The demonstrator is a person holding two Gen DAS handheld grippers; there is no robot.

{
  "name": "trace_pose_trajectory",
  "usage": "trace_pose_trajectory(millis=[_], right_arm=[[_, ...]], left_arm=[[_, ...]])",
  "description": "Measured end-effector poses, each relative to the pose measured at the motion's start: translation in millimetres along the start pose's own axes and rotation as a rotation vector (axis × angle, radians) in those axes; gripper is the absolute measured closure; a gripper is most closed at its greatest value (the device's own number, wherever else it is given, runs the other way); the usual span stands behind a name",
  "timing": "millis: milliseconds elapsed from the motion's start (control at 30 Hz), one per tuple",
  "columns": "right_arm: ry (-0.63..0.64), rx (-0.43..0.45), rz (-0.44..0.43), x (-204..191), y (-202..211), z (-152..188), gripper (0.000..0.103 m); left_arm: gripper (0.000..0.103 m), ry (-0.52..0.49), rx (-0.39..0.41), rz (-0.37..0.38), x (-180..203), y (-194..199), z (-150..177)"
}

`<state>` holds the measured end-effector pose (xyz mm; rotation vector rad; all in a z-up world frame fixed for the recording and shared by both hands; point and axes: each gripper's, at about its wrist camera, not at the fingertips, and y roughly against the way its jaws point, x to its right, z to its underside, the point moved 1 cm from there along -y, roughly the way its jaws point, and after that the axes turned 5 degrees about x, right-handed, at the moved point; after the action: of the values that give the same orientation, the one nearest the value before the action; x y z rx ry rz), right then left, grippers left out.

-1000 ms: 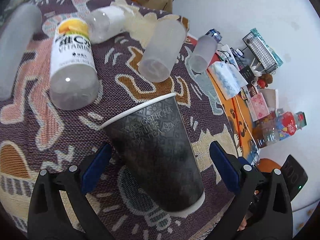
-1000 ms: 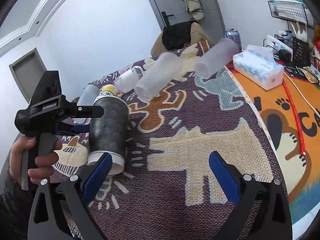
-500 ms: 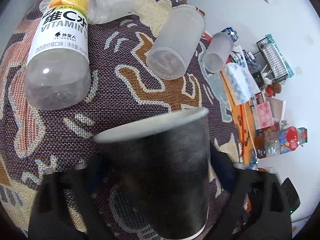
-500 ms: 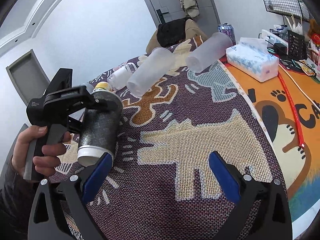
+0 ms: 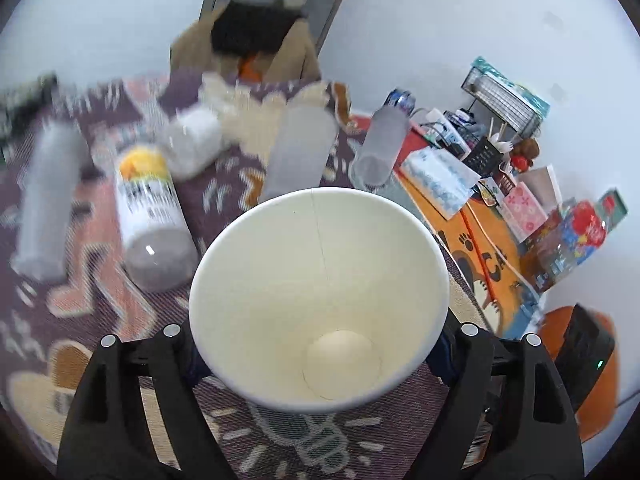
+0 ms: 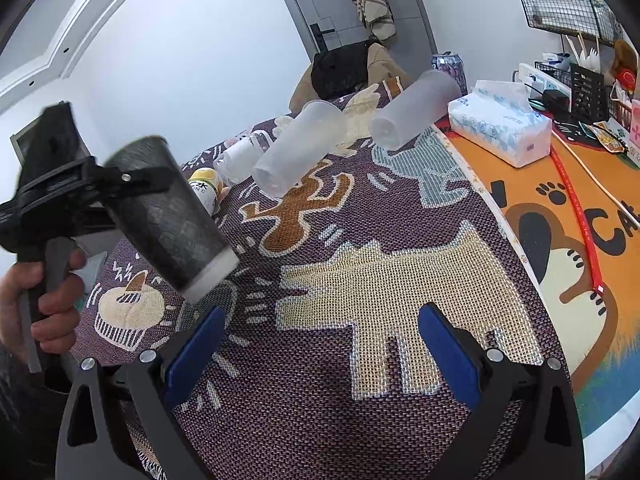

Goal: Flip cup upright

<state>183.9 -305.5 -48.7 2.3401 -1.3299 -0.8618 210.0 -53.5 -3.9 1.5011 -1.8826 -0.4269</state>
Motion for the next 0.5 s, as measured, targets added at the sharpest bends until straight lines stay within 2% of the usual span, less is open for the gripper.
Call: trace_pose_trajectory(millis=[67, 233, 500], right_arm=[[0.003, 0.003, 0.003, -1, 1, 0, 0.008], [0.000, 0.007, 0.004, -1, 3, 1, 0.008], [0.009, 0.015, 0.014, -5, 6, 3, 0.008]], left_arm=[[0.022, -0.067, 0.047, -0.044, 10, 13, -1], [0.022, -0.194, 0.103, -0.112, 32, 30, 0], [0.022, -0.278, 0.125, -0.189, 41, 30, 17]])
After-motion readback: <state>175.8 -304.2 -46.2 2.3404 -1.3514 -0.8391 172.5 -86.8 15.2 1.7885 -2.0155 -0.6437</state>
